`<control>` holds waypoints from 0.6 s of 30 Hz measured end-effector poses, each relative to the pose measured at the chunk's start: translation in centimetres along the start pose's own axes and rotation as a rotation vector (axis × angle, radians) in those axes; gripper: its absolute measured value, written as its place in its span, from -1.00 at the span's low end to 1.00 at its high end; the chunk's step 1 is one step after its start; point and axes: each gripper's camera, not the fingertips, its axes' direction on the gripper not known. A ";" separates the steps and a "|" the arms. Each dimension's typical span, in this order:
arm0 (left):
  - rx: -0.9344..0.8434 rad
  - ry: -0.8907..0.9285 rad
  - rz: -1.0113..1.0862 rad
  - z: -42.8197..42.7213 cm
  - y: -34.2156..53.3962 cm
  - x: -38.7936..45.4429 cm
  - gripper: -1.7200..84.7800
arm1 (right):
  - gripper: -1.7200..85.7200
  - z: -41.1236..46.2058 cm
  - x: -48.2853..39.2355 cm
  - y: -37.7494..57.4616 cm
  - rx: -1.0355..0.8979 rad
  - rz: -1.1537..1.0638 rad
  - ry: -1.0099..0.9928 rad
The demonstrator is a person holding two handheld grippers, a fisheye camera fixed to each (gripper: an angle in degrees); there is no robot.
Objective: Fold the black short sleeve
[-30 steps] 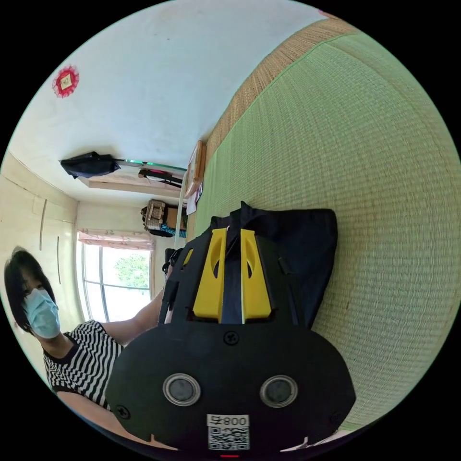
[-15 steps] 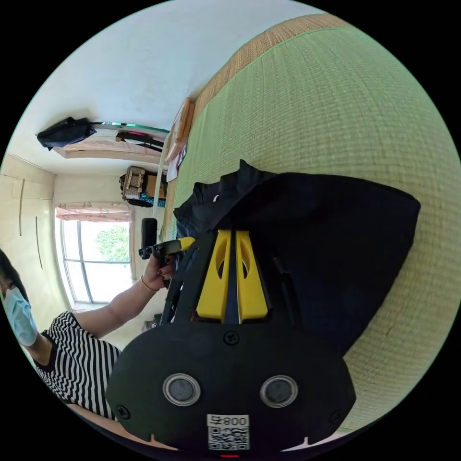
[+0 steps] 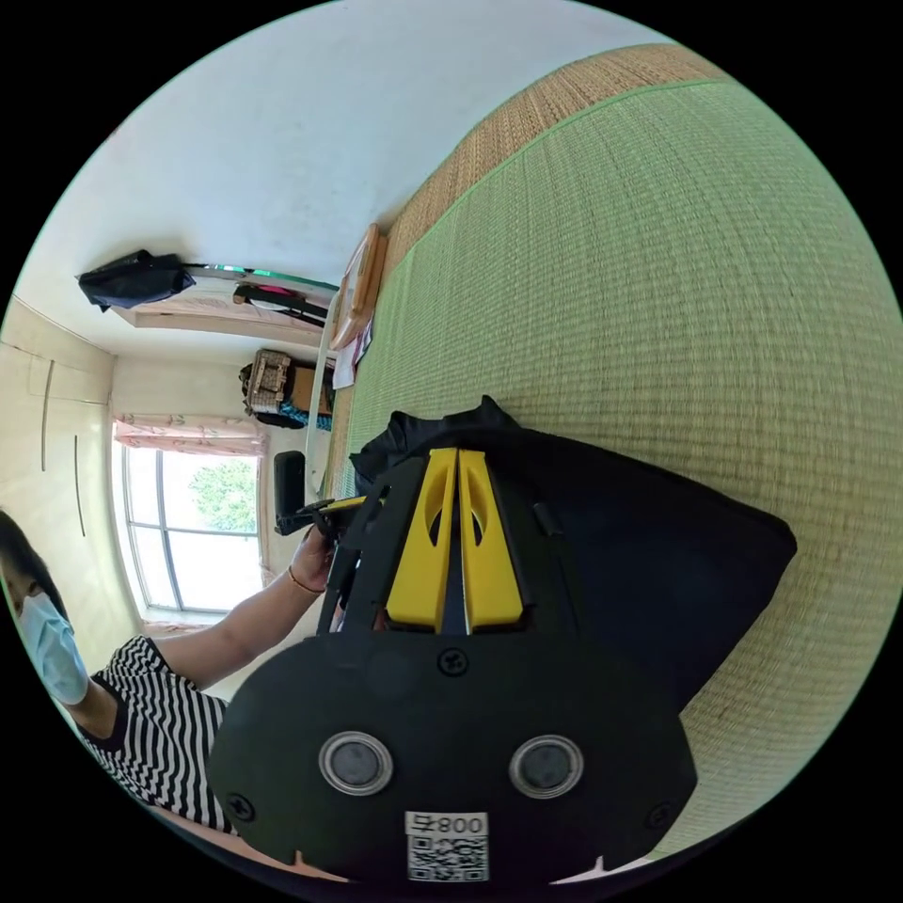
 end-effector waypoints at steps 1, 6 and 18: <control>0.018 0.001 0.000 -0.7 -0.5 0.4 -0.94 | -0.96 -0.2 0.0 -0.1 0.002 0.004 0.001; 0.080 -0.111 -0.002 -3.6 -2.0 2.4 -0.95 | -0.96 -1.7 0.3 -0.3 0.010 0.035 0.027; 0.103 -0.189 -0.005 -6.0 -2.1 6.1 -0.94 | -0.96 -4.6 0.4 -0.8 0.027 0.085 0.053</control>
